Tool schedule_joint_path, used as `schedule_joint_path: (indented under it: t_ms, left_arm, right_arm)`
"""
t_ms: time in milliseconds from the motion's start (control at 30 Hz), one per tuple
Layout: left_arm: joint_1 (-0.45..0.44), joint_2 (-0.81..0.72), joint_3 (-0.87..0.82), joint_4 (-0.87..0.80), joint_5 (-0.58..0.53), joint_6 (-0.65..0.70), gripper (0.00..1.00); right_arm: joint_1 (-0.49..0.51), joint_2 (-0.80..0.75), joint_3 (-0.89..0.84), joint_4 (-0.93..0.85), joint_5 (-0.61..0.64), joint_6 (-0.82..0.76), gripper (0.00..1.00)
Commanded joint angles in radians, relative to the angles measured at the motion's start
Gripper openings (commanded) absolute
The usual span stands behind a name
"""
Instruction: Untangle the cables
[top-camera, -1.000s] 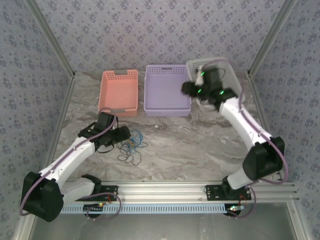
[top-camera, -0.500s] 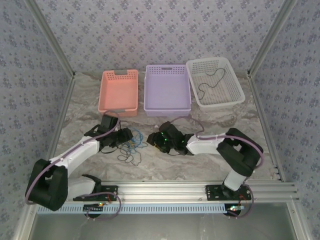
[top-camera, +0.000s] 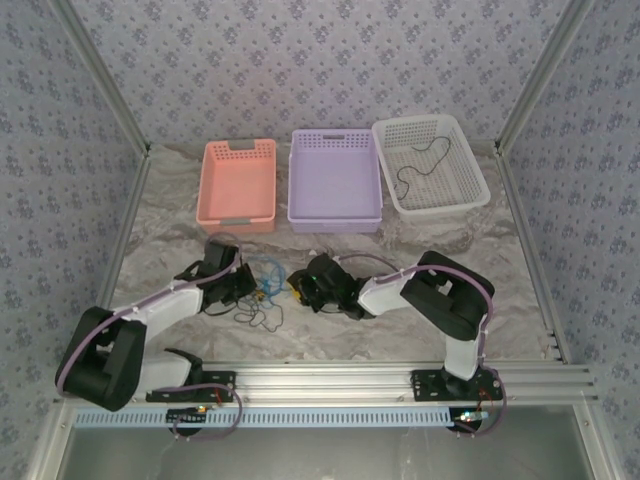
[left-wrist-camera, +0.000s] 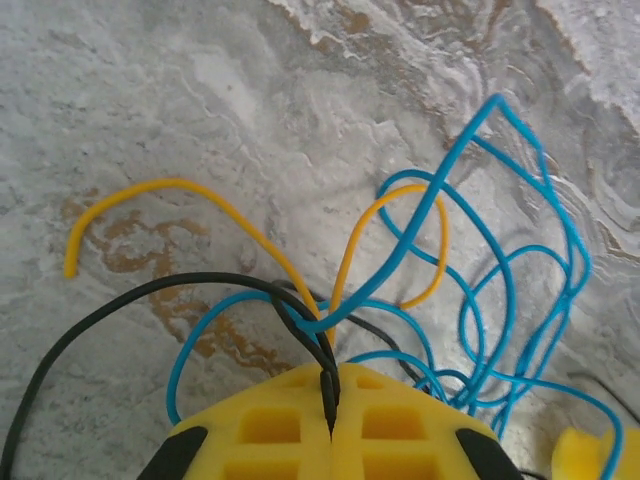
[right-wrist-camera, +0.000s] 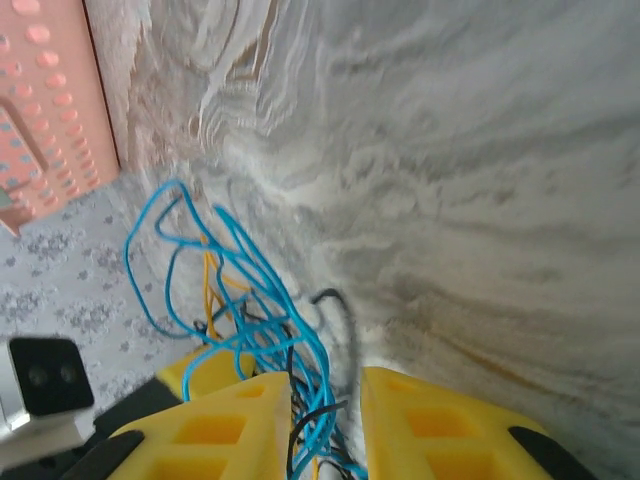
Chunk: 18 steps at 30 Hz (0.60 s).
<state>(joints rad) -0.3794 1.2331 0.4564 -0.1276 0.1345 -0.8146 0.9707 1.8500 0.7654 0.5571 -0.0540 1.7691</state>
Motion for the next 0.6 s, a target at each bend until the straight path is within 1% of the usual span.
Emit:
schedule_joint_path:
  t_ms: [0,33,133,167,267,333,433,567]
  left_arm:
    - [0.004,-0.083,-0.007,-0.019,-0.018,-0.012,0.00]
    - [0.003,-0.101,-0.007,-0.031,-0.018,-0.011,0.00]
    - [0.004,-0.145,-0.004,-0.060,-0.017,-0.013,0.00]
    - [0.004,-0.156,-0.002,-0.068,-0.021,-0.011,0.00]
    - [0.009,-0.172,0.016,-0.113,-0.048,0.003,0.00]
    - [0.023,-0.172,0.030,-0.138,-0.050,0.014,0.00]
    - [0.038,-0.180,0.039,-0.154,-0.046,0.021,0.00]
    - [0.057,-0.196,0.041,-0.172,-0.057,0.016,0.00]
  right_arm:
    - [-0.037,-0.005,-0.012,-0.023,0.056,-0.005,0.26]
    - [-0.047,-0.002,-0.007,-0.017,0.047,-0.021,0.23]
    - [-0.063,-0.009,0.010,-0.027,0.035,-0.051,0.04]
    - [-0.063,-0.021,0.009,-0.031,0.040,-0.066,0.00]
    - [-0.067,-0.094,-0.002,-0.099,0.077,-0.130,0.00]
    - [-0.076,-0.178,-0.021,-0.161,0.116,-0.184,0.00]
    - [-0.103,-0.340,-0.048,-0.303,0.187,-0.281,0.00]
    - [-0.143,-0.558,-0.027,-0.520,0.281,-0.411,0.00]
